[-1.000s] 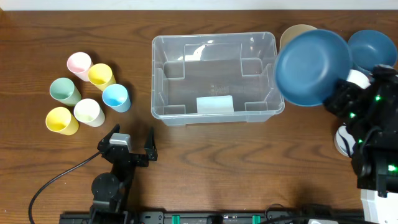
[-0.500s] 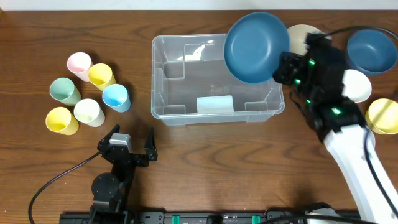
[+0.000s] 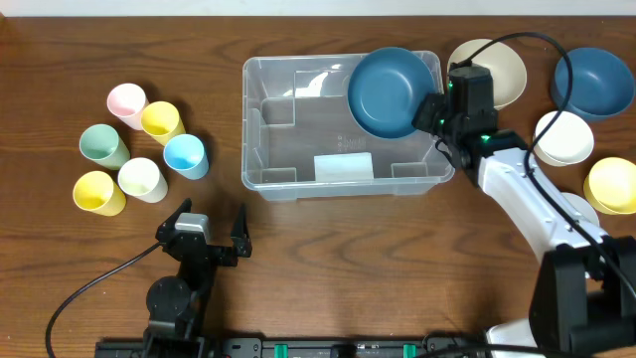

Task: Pack container
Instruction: 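Carry the teal bowl into the clear bin and release it, then move the right gripper to the beige bowl and grasp its rim, then lift the beige bowl and place it into the teal bowl in the bin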

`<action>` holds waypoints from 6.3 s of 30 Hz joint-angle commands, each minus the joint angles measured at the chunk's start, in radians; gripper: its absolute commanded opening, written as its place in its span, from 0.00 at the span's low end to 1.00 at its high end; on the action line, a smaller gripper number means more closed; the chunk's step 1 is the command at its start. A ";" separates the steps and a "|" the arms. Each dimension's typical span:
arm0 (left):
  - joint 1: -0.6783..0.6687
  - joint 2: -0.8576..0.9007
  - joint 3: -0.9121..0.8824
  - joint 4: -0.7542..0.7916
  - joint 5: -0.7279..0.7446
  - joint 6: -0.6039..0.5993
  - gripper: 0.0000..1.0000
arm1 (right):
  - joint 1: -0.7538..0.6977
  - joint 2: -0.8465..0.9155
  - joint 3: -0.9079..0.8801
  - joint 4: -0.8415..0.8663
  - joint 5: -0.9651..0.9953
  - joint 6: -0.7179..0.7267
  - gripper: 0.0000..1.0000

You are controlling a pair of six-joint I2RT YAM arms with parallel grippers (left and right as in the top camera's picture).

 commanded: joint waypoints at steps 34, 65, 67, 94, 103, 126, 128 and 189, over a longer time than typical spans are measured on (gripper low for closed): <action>0.004 -0.006 -0.016 -0.035 0.011 0.006 0.98 | 0.065 0.059 0.044 0.040 0.031 -0.051 0.50; 0.004 -0.006 -0.016 -0.035 0.011 0.006 0.98 | 0.134 -0.237 0.177 -0.504 -0.191 -0.315 0.48; 0.004 -0.006 -0.016 -0.035 0.011 0.006 0.98 | 0.143 -0.237 0.177 -0.503 -0.220 -0.344 0.48; 0.004 -0.006 -0.016 -0.035 0.011 0.006 0.98 | 0.436 0.193 0.177 0.124 -0.262 -0.222 0.46; 0.004 -0.006 -0.016 -0.035 0.011 0.006 0.98 | 0.489 0.193 0.177 0.077 -0.291 -0.223 0.44; 0.004 -0.006 -0.016 -0.035 0.011 0.006 0.98 | 0.430 0.191 0.272 -0.048 -0.298 -0.228 0.43; 0.004 -0.006 -0.016 -0.035 0.011 0.006 0.98 | 0.401 0.191 0.337 -0.095 -0.298 -0.238 0.43; 0.004 -0.006 -0.016 -0.035 0.011 0.006 0.98 | -0.291 0.534 0.681 -0.641 0.115 0.102 0.01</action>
